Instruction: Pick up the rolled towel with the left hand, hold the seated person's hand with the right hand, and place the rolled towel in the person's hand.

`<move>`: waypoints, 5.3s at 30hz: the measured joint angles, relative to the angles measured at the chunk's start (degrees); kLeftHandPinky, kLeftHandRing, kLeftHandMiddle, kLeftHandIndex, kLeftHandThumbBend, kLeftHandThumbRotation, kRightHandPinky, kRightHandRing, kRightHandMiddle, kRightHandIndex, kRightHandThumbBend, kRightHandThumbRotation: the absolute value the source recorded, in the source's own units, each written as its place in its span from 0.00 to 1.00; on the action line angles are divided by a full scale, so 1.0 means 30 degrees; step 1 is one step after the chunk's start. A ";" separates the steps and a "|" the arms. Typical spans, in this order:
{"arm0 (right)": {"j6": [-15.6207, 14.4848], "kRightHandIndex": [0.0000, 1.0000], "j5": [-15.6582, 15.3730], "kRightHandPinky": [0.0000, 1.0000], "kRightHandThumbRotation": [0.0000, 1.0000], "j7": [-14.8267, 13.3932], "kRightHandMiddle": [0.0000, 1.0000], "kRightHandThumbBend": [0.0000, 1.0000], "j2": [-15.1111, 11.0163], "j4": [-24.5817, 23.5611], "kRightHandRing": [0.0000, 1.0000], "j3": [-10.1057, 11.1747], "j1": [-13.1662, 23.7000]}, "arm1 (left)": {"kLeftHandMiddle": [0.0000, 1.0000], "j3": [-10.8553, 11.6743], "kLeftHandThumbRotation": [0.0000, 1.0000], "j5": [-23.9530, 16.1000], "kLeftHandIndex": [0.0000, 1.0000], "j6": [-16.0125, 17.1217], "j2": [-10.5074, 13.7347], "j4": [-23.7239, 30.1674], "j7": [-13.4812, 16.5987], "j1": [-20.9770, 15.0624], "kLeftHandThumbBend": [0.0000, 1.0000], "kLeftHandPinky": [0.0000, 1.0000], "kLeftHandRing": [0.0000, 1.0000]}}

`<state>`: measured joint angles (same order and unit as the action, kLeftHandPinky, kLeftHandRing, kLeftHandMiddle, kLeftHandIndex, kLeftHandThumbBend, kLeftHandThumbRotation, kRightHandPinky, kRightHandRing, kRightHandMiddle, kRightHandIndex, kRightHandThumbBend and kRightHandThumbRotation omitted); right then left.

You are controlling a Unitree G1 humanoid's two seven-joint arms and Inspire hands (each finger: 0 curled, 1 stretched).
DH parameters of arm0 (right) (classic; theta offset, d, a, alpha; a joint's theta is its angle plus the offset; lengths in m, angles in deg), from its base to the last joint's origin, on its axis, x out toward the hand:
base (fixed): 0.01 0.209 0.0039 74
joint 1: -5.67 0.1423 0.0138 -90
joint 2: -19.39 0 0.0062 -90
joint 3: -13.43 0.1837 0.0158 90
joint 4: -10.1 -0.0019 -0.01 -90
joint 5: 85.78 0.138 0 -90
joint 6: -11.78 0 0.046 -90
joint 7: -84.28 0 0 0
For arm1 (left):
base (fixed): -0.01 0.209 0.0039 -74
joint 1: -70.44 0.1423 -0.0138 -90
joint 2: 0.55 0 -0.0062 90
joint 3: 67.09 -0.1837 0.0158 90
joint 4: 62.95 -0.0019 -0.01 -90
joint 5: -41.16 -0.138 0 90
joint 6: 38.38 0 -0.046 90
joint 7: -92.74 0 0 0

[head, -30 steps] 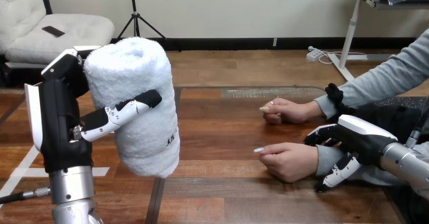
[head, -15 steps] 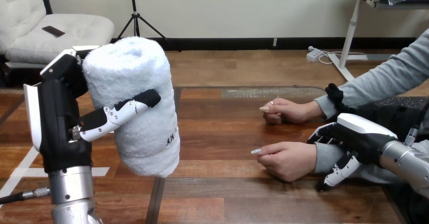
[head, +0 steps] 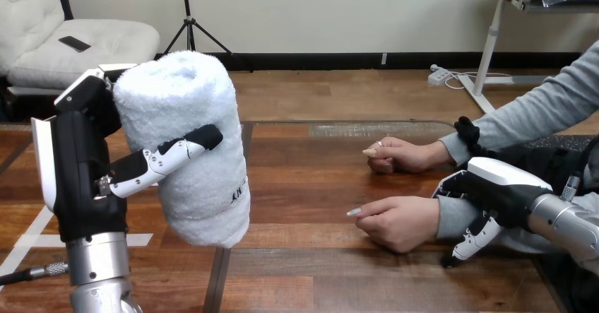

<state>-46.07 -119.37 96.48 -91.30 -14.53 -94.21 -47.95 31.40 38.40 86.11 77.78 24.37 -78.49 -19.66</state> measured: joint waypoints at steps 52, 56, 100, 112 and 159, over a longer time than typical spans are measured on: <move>0.2795 0.34 -0.0014 0.25 0.16 -0.3121 0.34 0.54 0.0005 0.0445 0.29 -0.0108 -0.0060 | 0.42 0.0383 0.00 0.0022 0.44 0.0018 -0.0059 0.0000 -0.0235 0.0000 0.66 0.31 0.37; 0.2935 0.32 -0.0007 0.23 0.16 -0.3338 0.32 0.53 0.0005 0.0446 0.27 -0.0104 -0.0060 | 0.41 0.0383 0.00 0.0019 0.44 0.0019 -0.0062 0.0000 -0.0235 0.0000 0.66 0.31 0.36; 0.3930 0.27 0.1334 0.18 0.26 -0.3136 0.27 0.48 -0.0083 0.0484 0.21 0.0017 -0.0059 | 0.39 0.0206 0.00 -0.0242 0.42 0.0568 -0.0339 -0.0825 -0.0173 -0.0006 0.69 0.28 0.33; 0.3945 0.27 0.1466 0.18 0.29 -0.3008 0.27 0.50 -0.0087 0.0484 0.22 0.0041 -0.0059 | 0.36 -0.0290 0.00 -0.0679 0.40 0.0709 -0.0843 -0.1948 -0.0141 -0.0420 0.66 0.26 0.30; 0.4111 0.30 0.1472 0.21 0.29 -0.2450 0.29 0.53 -0.0080 0.0483 0.24 0.0039 -0.0087 | 0.38 -0.1257 0.00 -0.0791 0.40 0.2762 -0.1856 -1.2745 -0.0312 -0.6546 0.63 0.30 0.34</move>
<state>-33.74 -114.96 89.13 -91.54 -13.08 -94.10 -48.22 27.63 36.02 94.39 72.21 -13.87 -79.43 -39.30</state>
